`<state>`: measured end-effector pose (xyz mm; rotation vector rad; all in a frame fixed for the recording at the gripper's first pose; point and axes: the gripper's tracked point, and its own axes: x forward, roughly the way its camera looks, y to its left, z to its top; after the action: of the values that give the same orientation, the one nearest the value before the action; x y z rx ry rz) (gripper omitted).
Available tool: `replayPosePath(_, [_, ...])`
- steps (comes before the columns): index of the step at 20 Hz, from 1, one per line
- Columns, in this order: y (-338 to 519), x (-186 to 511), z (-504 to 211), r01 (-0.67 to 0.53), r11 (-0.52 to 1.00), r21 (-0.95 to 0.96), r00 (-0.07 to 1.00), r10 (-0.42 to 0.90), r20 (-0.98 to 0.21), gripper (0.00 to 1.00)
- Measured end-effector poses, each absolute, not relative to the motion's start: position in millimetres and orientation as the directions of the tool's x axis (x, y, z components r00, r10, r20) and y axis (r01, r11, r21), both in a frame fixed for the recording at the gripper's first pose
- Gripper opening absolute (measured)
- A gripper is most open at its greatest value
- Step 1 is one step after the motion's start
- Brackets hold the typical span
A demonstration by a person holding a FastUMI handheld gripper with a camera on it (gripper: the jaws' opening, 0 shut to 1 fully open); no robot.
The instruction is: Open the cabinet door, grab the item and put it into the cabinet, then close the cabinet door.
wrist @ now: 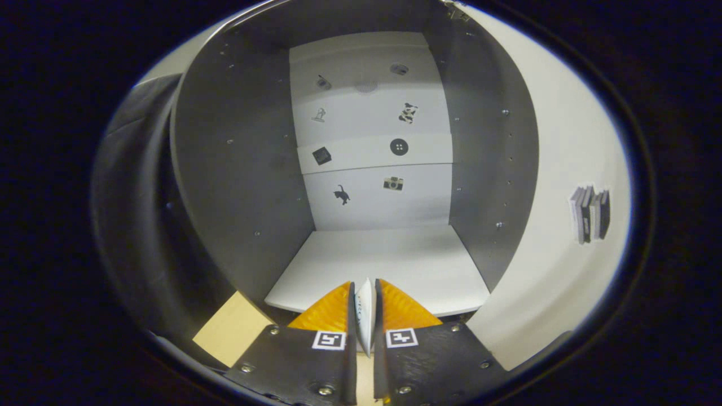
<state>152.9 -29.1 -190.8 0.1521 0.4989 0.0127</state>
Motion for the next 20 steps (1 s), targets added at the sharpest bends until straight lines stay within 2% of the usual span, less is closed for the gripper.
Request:
replayPosePath(5, [-46, 189, -213, 0.039, 0.998, 0.050, 0.802, -0.002, -0.597, 0.12])
replayPosePath(10, [-41, 207, -237, 0.020, 0.999, 0.044, 0.703, 0.017, -0.711, 0.12])
replayPosePath(16, [-29, 220, -239, 0.013, 0.996, 0.093, 0.672, 0.060, -0.738, 0.13])
replayPosePath(18, [-30, 225, -240, 0.020, 0.995, 0.094, 0.678, 0.055, -0.733, 0.21])
replayPosePath(20, [-30, 227, -241, 0.023, 0.996, 0.088, 0.681, 0.049, -0.731, 0.22])
